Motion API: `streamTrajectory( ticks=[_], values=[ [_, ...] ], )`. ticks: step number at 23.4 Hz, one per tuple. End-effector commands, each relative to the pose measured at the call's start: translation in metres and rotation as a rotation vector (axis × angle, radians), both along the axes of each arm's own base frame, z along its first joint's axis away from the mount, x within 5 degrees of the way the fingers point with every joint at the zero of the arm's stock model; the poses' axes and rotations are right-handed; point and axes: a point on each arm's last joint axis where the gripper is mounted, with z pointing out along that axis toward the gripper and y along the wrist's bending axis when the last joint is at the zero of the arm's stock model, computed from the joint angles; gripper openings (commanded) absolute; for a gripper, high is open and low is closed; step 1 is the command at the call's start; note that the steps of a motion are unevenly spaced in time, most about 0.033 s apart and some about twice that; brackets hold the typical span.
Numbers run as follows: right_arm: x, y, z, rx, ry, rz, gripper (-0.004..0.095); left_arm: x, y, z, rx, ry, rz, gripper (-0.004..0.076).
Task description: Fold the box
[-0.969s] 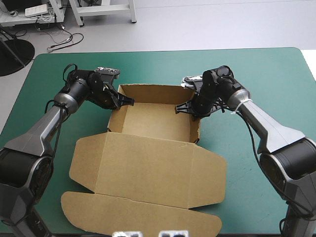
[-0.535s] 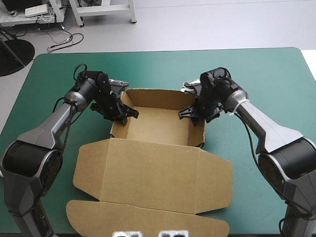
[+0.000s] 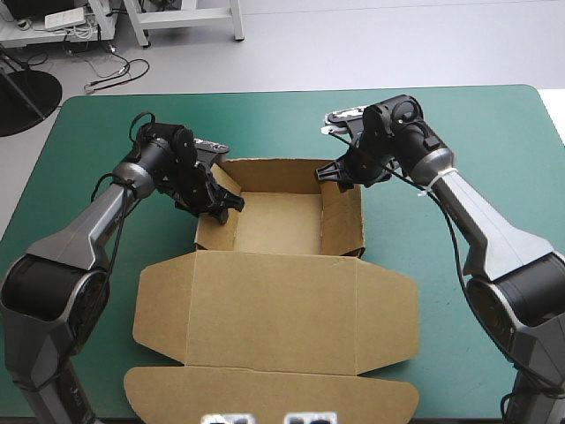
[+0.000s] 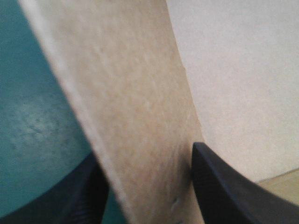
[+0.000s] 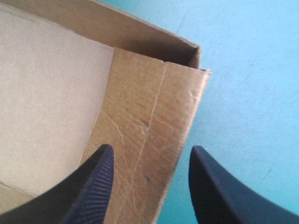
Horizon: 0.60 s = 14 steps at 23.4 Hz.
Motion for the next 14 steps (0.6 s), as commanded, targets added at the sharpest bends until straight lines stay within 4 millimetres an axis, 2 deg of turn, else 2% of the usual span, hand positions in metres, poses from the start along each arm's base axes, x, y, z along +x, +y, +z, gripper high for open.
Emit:
streamTrajectory(
  ticks=[1, 2, 3, 8, 11, 14],
  values=[
    [-0.017, -0.011, 0.054, 0.030, -0.139, 0.006, 0.0471, -0.004, 0.002, 0.061, -0.022, -0.163, -0.008, 0.0388],
    [-0.019, -0.011, 0.059, 0.037, -0.154, 0.006, 0.0471, -0.003, 0.002, 0.067, -0.022, -0.178, -0.009, 0.0388],
    [-0.024, -0.014, 0.069, 0.047, -0.177, 0.006, 0.0471, -0.002, 0.003, 0.082, -0.025, -0.225, -0.009, 0.0388],
    [-0.046, -0.026, 0.100, 0.071, -0.261, 0.001, 0.0471, -0.004, 0.004, 0.132, -0.063, -0.377, 0.004, 0.0386],
    [-0.061, -0.029, 0.116, 0.163, -0.268, -0.076, 0.0471, -0.017, 0.008, 0.164, -0.096, -0.472, 0.007, 0.0352],
    [-0.068, -0.032, 0.117, 0.171, -0.260, -0.076, 0.0471, -0.040, 0.018, 0.196, -0.099, -0.565, 0.014, 0.0249]
  ],
)
